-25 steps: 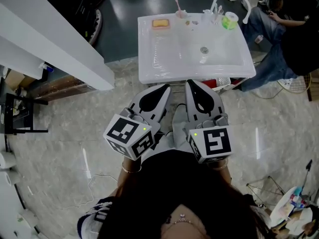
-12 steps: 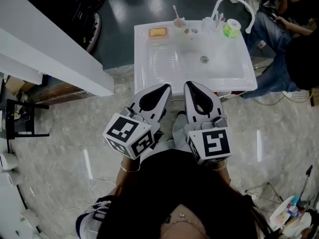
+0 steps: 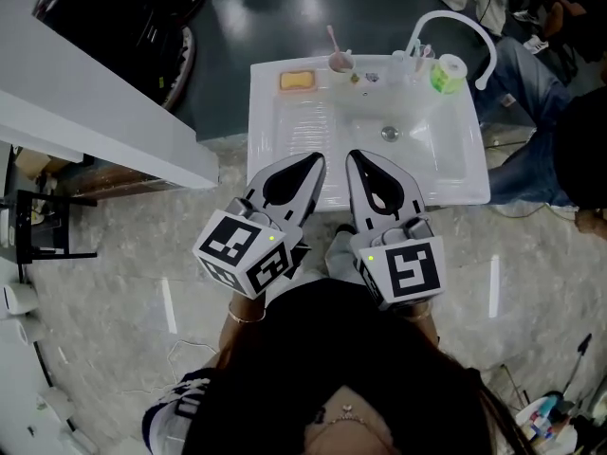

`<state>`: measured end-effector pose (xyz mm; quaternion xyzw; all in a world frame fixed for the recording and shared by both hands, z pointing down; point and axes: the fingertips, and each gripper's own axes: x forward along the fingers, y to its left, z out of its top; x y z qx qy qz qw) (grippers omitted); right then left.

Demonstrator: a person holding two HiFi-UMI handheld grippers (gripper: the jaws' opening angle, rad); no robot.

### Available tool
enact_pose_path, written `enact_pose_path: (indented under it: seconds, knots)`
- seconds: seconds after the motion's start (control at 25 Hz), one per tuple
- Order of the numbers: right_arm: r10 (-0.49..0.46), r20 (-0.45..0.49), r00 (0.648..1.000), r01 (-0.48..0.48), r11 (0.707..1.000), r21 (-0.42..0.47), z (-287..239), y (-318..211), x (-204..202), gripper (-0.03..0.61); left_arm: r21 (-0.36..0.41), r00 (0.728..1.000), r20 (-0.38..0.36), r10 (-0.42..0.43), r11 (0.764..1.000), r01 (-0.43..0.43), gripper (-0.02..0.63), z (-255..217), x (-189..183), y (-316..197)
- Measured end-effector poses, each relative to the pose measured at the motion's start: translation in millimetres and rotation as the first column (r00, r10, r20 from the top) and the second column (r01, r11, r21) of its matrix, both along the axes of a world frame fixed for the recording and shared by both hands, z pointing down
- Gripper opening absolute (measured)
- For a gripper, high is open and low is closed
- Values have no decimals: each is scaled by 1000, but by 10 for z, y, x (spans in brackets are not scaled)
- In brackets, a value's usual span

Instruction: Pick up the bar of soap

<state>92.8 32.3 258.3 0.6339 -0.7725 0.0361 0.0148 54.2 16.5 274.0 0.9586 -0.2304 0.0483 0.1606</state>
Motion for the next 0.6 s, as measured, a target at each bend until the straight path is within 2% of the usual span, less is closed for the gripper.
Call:
enact_pose_path:
  seconds: [0.32, 0.6]
  knots:
    - [-44, 8, 999, 44, 999, 19, 40, -332, 411, 8, 27, 998, -2, -63, 998, 63, 0, -41, 332, -285]
    - [-69, 21, 997, 69, 997, -17, 36, -551, 427, 8, -8, 992, 1, -128, 992, 128, 0, -18, 229, -469]
